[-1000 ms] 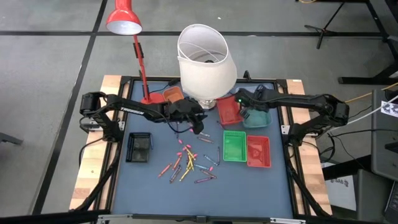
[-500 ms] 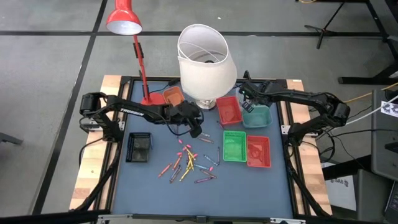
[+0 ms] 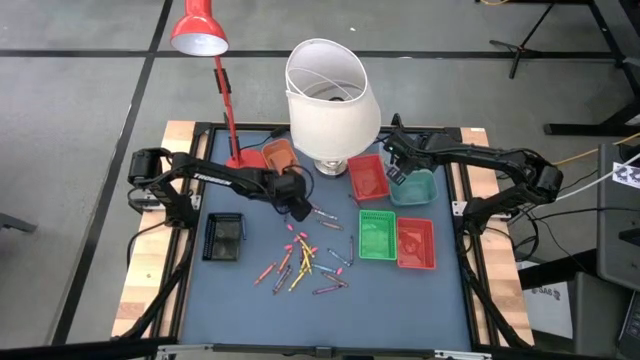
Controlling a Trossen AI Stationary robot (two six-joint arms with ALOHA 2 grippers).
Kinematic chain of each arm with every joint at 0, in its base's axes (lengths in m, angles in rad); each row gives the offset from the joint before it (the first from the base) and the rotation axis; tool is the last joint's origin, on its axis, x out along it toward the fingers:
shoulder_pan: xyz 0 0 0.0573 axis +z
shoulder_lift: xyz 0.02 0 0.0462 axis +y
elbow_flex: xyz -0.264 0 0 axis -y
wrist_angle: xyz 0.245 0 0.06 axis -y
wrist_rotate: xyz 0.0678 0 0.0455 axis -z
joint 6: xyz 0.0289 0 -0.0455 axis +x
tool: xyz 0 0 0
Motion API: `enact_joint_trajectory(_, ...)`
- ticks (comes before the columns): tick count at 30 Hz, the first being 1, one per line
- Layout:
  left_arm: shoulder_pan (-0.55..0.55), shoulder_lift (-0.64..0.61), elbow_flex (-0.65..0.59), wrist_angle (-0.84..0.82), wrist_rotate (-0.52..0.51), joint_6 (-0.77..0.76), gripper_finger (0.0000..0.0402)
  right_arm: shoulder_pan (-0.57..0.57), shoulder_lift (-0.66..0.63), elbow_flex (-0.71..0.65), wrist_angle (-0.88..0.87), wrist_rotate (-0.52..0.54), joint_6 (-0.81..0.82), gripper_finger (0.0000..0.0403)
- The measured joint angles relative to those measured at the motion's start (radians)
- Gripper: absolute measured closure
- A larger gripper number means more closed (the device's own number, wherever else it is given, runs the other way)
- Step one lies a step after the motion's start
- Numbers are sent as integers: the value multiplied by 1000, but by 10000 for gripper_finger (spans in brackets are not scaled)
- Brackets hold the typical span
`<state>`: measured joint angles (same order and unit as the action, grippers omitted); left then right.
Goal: Sort crayons
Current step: Put the violet crayon into the orange bin
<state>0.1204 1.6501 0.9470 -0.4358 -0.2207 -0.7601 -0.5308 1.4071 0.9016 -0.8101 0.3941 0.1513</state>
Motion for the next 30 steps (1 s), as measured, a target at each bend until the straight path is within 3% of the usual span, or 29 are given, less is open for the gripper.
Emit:
enact_joint_trajectory(9, -9, 0, -1, -80, 2, -108, 288, 0, 0, 0, 1, -66, 36, 279)
enact_joint_trajectory(21, -41, 0, -53, -79, 2, -230, 288, 0, 0, 0, 1, -67, 39, 279)
enact_joint_trajectory(30, -43, 0, -61, -64, -26, -236, 288, 0, 0, 0, 1, -67, 39, 279)
